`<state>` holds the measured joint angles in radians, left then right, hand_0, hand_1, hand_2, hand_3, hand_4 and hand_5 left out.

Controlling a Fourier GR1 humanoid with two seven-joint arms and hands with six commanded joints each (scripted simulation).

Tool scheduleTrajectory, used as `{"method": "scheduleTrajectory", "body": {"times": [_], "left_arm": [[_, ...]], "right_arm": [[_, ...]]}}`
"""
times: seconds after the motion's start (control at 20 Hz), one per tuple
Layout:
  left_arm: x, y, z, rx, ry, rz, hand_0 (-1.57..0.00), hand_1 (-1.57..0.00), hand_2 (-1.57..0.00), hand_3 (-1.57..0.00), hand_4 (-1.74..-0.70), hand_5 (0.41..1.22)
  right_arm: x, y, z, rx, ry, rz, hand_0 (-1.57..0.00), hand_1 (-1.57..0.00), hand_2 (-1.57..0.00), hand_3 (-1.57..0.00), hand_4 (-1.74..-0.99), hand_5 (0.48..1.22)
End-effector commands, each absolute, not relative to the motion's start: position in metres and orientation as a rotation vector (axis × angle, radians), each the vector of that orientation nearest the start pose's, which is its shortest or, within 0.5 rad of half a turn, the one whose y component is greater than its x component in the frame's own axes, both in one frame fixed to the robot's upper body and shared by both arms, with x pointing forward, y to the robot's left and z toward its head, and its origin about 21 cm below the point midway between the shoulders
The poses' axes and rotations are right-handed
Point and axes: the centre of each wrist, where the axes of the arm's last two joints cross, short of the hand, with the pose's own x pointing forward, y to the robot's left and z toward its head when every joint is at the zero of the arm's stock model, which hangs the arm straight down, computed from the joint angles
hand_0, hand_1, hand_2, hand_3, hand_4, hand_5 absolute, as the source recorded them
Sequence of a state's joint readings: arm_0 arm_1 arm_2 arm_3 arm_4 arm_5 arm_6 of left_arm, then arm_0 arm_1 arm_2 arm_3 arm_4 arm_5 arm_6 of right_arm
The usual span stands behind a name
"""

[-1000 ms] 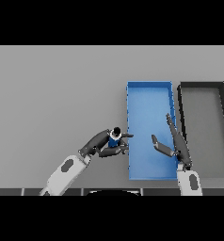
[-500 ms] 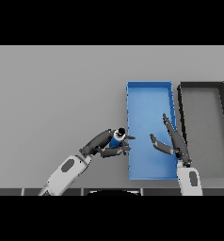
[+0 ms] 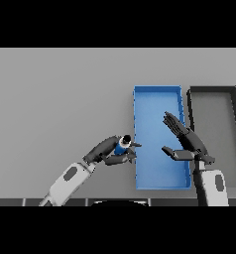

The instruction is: Pick up the blue pipe and place it into the blue bin.

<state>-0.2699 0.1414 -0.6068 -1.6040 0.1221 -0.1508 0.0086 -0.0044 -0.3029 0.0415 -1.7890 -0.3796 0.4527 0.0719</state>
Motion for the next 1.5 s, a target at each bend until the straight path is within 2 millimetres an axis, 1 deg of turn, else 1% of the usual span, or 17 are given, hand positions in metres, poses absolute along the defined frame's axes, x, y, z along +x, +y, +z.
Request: {"method": "scheduleTrajectory", "body": {"times": [0.0,0.25,0.4,0.55,0.6,0.7,0.75,0.95,1.05,1.1,1.15,1.2,1.25,1.3,1.35,1.4,1.45], "left_arm": [[0.251,0.093,0.052,-0.61,-1.646,-0.772,-1.57,-1.57,-1.57,-1.44,-1.73,1.221],[0.25,0.092,0.053,-0.59,-1.642,-0.796,-1.57,-1.57,-1.57,-1.44,-1.73,1.221],[0.251,0.092,0.052,-0.586,-1.642,-0.803,-1.57,-1.57,-1.57,-1.44,-1.73,1.221],[0.248,0.092,0.054,-0.619,-1.651,-0.796,-1.57,-1.57,-1.57,-1.44,-1.73,1.221],[0.25,0.092,0.054,-0.619,-1.657,-0.804,-1.57,-1.57,-1.57,-1.44,-1.73,1.221],[0.247,0.092,0.051,-0.644,-1.668,-0.799,-1.57,-1.57,-1.57,-1.49,-1.63,1.221],[0.25,0.091,0.051,-0.644,-1.663,-0.806,-1.57,-1.57,-1.57,-1.51,-1.59,1.221],[0.251,0.094,0.048,-0.635,-1.641,-0.817,-1.57,-1.57,-1.57,-1.54,-1.51,1.221],[0.254,0.095,0.051,-0.624,-1.652,-0.828,-1.57,-1.57,-1.57,-1.55,-1.49,1.221],[0.255,0.095,0.047,-0.602,-1.62,-0.835,-1.57,-1.57,-1.57,-1.56,-1.47,1.221],[0.255,0.093,0.05,-0.613,-1.616,-0.827,-1.57,-1.57,-1.57,-1.56,-1.52,1.221],[0.256,0.094,0.051,-0.625,-1.645,-0.824,-1.57,-1.57,-1.57,-1.28,-1.57,1.221],[0.257,0.093,0.052,-0.555,-1.62,-0.859,-1.57,-1.57,-1.57,-1.19,-1.6,1.221],[0.256,0.093,0.054,-0.5,-1.607,-0.921,-1.57,-1.53,-1.57,-1.12,-1.63,1.221],[0.252,0.098,0.055,-0.494,-1.607,-0.912,-1.57,-1.54,-1.57,-1.12,-1.65,1.221],[0.253,0.096,0.057,-0.511,-1.634,-0.906,-1.57,-1.54,-1.57,-1.21,-1.67,1.221],[0.253,0.092,0.056,-0.524,-1.638,-0.882,-1.57,-1.55,-1.57,-1.28,-1.68,1.221]], "right_arm": [[0.247,-0.273,0.083,0.518,-1.655,0.492,0.0,0.0,0.0,0.0,-1.313,0.517],[0.255,-0.246,0.129,0.704,-1.65,0.753,0.0,0.0,0.0,0.0,-1.34,0.499],[0.264,-0.228,0.151,0.739,-1.643,0.863,0.0,0.0,0.0,0.0,-1.328,0.486],[0.266,-0.209,0.162,0.786,-1.651,0.975,0.0,0.0,0.0,0.0,-1.318,0.49],[0.271,-0.202,0.163,0.794,-1.635,1.001,0.0,0.0,0.0,0.0,-1.307,0.497],[0.271,-0.188,0.163,0.822,-1.64,1.046,0.0,0.0,0.0,0.0,-1.27,0.51],[0.273,-0.182,0.163,0.823,-1.631,1.071,0.0,0.0,0.0,0.0,-1.256,0.517],[0.284,-0.153,0.169,0.817,-1.588,1.126,0.0,0.0,0.0,0.0,-1.218,0.509],[0.288,-0.142,0.168,0.846,-1.572,1.129,0.0,0.0,0.0,0.0,-1.206,0.503],[0.29,-0.139,0.168,0.858,-1.561,1.14,0.0,0.0,-0.01,0.0,-1.21,0.498],[0.291,-0.132,0.171,0.863,-1.546,1.159,-0.02,-0.03,-0.05,-0.03,-1.236,0.493],[0.292,-0.128,0.172,0.864,-1.542,1.178,-0.11,-0.14,-0.16,-0.12,-1.291,0.483],[0.293,-0.125,0.175,0.873,-1.543,1.197,-0.26,-0.3,-0.31,-0.25,-1.348,0.477],[0.296,-0.122,0.178,0.868,-1.545,1.208,-0.47,-0.49,-0.49,-0.52,-1.365,0.477],[0.297,-0.118,0.177,0.887,-1.554,1.213,-0.69,-0.7,-0.71,-0.66,-1.433,0.486],[0.296,-0.114,0.177,0.928,-1.564,1.209,-0.87,-0.88,-0.88,-0.77,-1.486,0.516],[0.296,-0.111,0.176,0.954,-1.571,1.193,-1.01,-1.02,-1.02,-0.88,-1.527,0.57]]}}
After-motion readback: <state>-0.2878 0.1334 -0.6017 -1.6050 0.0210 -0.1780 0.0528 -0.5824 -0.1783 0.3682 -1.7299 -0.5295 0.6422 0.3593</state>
